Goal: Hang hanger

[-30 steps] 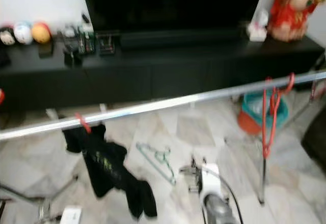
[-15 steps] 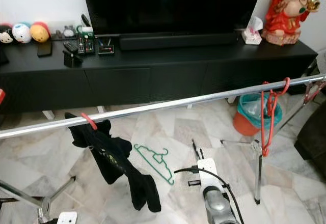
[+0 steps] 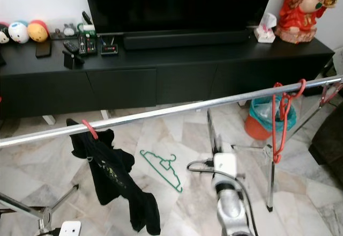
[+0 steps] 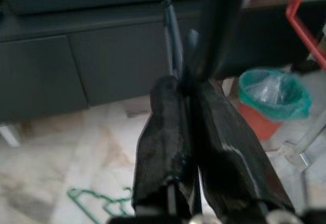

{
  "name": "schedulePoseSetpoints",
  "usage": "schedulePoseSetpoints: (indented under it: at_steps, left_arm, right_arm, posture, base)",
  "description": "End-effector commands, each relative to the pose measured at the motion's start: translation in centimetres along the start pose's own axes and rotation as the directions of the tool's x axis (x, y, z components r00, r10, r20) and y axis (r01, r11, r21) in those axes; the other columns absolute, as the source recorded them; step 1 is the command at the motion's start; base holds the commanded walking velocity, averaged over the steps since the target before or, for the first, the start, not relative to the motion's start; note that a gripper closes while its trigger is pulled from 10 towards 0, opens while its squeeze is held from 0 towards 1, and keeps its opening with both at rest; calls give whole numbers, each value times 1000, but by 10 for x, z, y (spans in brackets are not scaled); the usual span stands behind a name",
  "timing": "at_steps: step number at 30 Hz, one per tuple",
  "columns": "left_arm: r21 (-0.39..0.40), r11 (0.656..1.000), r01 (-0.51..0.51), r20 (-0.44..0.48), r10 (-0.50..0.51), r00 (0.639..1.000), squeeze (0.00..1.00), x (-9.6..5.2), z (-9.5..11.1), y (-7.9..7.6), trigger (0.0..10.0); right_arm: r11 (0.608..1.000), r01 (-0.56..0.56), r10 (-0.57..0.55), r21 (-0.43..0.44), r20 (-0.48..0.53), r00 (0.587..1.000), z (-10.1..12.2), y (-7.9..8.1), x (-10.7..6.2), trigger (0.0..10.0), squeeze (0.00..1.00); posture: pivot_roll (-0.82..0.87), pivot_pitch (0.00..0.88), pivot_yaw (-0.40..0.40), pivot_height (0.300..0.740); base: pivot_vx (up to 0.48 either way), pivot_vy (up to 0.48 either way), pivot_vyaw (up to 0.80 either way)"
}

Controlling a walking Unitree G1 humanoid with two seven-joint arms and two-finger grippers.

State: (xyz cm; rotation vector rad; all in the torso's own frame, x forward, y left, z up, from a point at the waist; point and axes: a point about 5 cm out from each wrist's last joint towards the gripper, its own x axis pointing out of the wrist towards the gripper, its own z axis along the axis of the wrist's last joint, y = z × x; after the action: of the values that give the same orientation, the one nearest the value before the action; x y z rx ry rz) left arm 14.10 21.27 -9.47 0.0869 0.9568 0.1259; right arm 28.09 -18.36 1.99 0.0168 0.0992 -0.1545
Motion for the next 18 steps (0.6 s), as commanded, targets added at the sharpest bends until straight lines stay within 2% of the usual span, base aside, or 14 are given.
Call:
schedulePoseSetpoints:
  at_steps: [1,4,10,12,14,18]
  left_arm:
    - [11,1000,-3,-17,4,1000,0,-1,-5,0,10000]
    - [11,1000,-2,-13,2,1000,0,-1,-5,-1,10000]
    - [12,1000,-9,-9,9,1000,0,-1,-5,0,10000]
    - [13,1000,-10,-8,11,1000,0,-1,-5,1,10000]
    - [15,1000,-13,-6,14,1000,0,-1,-4,2,10000]
    - [15,1000,-17,-1,17,1000,0,-1,-2,2,10000]
  right_arm:
    - [999,-31,28,-16,-177,984,-27,2,-11,10000,0]
    - [998,-43,36,-40,-165,986,-28,2,-13,10000,0]
    - [990,-98,98,-102,-7,995,-8,1,-13,10000,0]
    - [990,-96,97,-106,10,995,-5,1,-12,10000,0]
    - [987,-99,109,-124,75,991,8,4,-5,10000,0]
    - [981,-133,147,-143,99,984,16,13,-1,10000,0]
  posture:
    - [-2,51,-41,740]
    - [-2,51,-41,740]
    - [-1,52,-37,740]
    - [-1,52,-37,740]
    - [0,52,-36,740]
    - [-1,51,-37,740]
  base:
    - [0,0,0]
    - [0,0,0]
    - [0,0,0]
    - [0,0,0]
    - [0,0,0]
    - [0,0,0]
